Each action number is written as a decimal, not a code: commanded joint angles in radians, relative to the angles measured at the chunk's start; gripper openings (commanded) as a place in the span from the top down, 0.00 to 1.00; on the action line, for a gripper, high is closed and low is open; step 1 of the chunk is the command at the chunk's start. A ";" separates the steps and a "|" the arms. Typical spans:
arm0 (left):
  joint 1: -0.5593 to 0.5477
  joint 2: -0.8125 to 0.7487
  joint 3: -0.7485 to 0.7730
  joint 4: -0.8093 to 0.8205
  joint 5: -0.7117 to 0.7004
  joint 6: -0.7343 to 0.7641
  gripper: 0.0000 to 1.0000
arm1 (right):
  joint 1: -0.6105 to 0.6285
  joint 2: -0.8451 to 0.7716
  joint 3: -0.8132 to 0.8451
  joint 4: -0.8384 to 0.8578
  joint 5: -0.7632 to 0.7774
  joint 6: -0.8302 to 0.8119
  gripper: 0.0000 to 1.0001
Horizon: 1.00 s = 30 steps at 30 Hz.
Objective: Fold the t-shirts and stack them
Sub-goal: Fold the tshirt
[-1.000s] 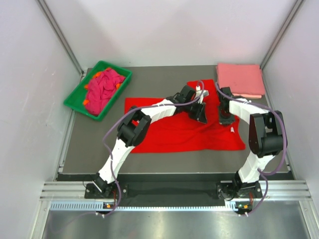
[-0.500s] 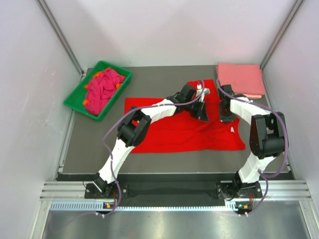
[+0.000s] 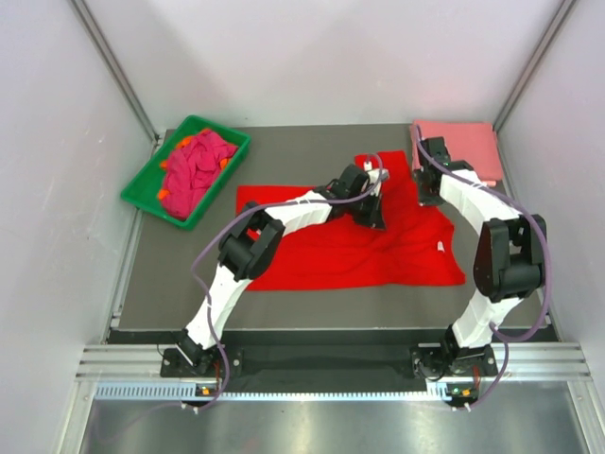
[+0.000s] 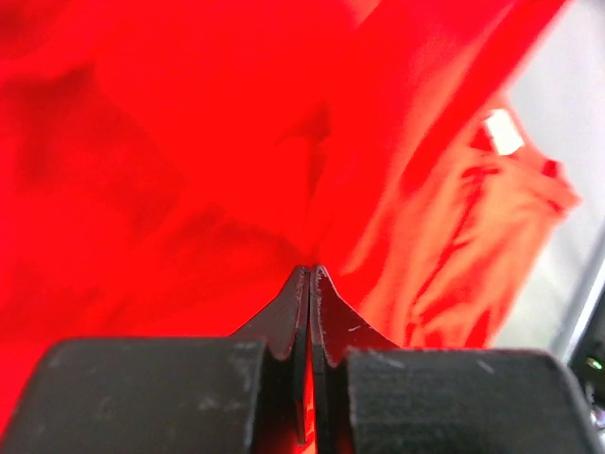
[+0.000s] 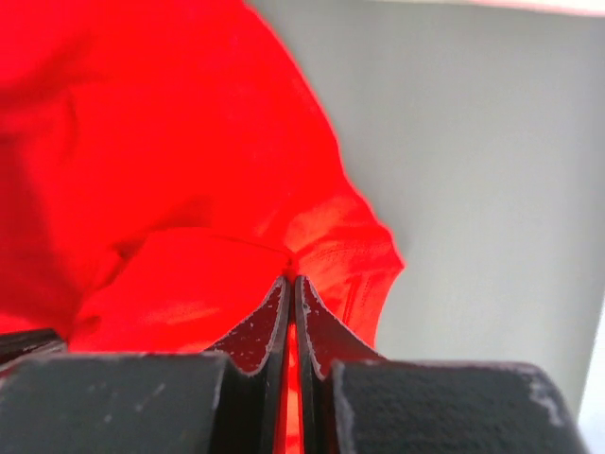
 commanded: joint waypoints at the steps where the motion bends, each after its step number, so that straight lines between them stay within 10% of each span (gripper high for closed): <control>1: -0.002 -0.126 -0.074 0.079 -0.138 -0.006 1.00 | -0.008 0.007 0.073 0.057 0.033 -0.056 1.00; 30: -0.034 -0.294 -0.292 0.144 -0.331 -0.095 1.00 | 0.029 0.270 0.245 0.255 -0.164 -0.226 0.91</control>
